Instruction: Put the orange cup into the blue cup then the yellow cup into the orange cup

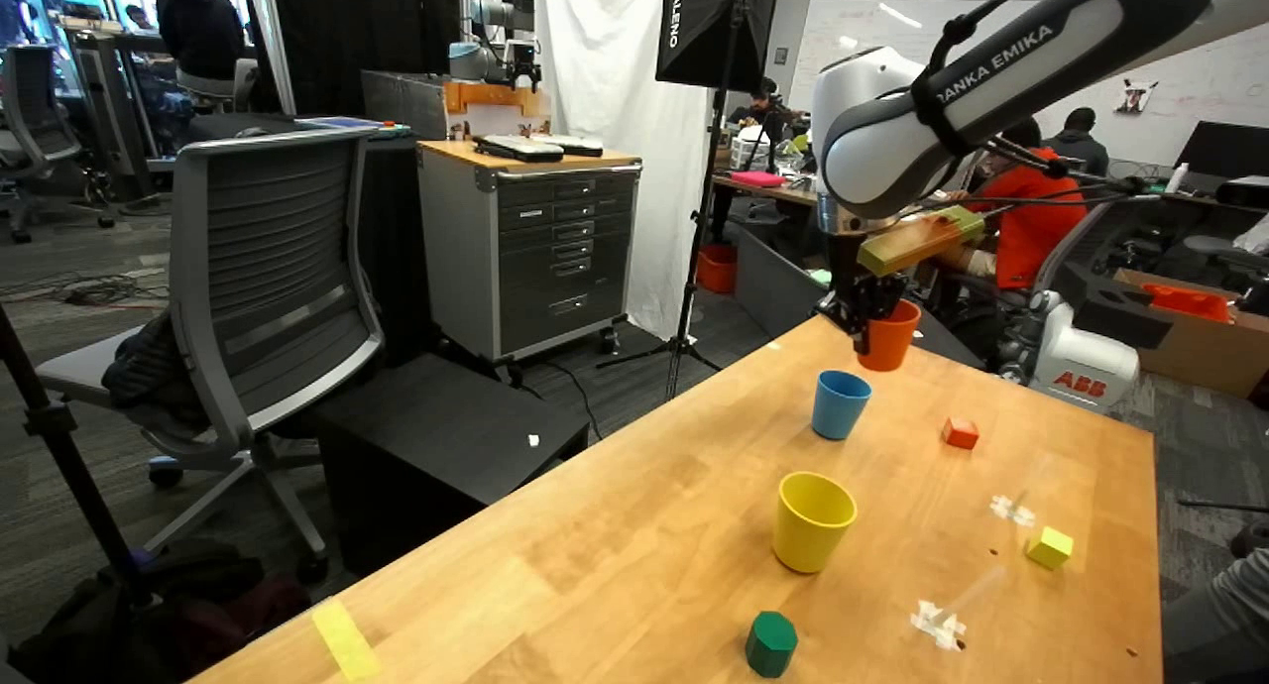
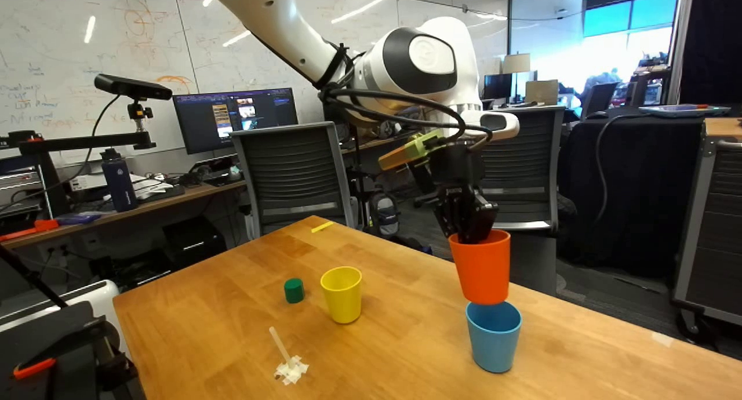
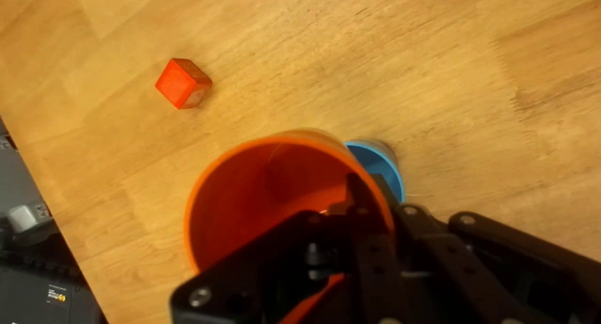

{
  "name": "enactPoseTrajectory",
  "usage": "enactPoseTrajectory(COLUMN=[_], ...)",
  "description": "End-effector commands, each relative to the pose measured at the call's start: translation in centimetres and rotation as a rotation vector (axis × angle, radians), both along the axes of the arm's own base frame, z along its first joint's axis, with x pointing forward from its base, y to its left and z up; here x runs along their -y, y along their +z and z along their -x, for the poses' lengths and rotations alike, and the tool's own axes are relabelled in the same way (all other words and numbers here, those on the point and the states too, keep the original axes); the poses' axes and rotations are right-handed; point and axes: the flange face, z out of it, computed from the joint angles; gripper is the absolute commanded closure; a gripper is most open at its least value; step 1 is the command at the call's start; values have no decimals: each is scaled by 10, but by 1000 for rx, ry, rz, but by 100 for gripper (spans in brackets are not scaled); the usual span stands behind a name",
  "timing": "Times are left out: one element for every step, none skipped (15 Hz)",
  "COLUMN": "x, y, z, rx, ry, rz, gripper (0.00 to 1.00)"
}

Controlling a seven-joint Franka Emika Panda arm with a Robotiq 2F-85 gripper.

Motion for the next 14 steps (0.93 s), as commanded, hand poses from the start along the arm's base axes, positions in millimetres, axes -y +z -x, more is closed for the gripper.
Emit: enactPoseTrajectory(x=[5, 5, 5, 5, 6, 7, 8, 8, 8, 9, 8, 8, 6, 5], y=[10, 10, 10, 9, 7, 5, 0, -4, -8, -12, -16, -21, -25, -28], z=[-12, -14, -16, -18, -19, -20, -21, -23, -24, -25, -27, -28, -30, -32], rx=[34, 37, 40, 41, 41, 40, 36, 32, 29, 26, 23, 20, 17, 16], ry=[-14, -14, -12, -11, -11, -13, -15, -12, -12, -11, -10, -6, -2, 2], rz=[13, 13, 15, 15, 16, 15, 13, 15, 16, 14, 16, 15, 17, 20], gripper=[99, 99, 99, 99, 99, 99, 99, 99, 99, 99, 99, 99, 99, 99])
